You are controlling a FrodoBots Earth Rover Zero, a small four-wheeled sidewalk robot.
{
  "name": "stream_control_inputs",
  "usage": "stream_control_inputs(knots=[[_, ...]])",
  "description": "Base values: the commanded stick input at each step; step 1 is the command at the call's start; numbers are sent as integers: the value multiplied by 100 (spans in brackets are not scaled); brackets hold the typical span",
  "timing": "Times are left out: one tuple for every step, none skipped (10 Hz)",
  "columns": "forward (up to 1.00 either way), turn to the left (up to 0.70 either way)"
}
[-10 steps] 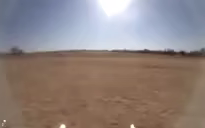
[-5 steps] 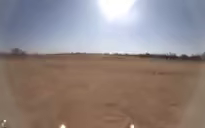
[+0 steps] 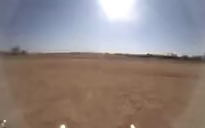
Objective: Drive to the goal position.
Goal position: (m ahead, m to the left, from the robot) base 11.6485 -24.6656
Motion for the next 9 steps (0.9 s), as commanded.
stream_control_inputs(knots=[[100,0],[100,0],[100,0],[100,0],[100,0],[100,0],[100,0],[100,0],[100,0]])
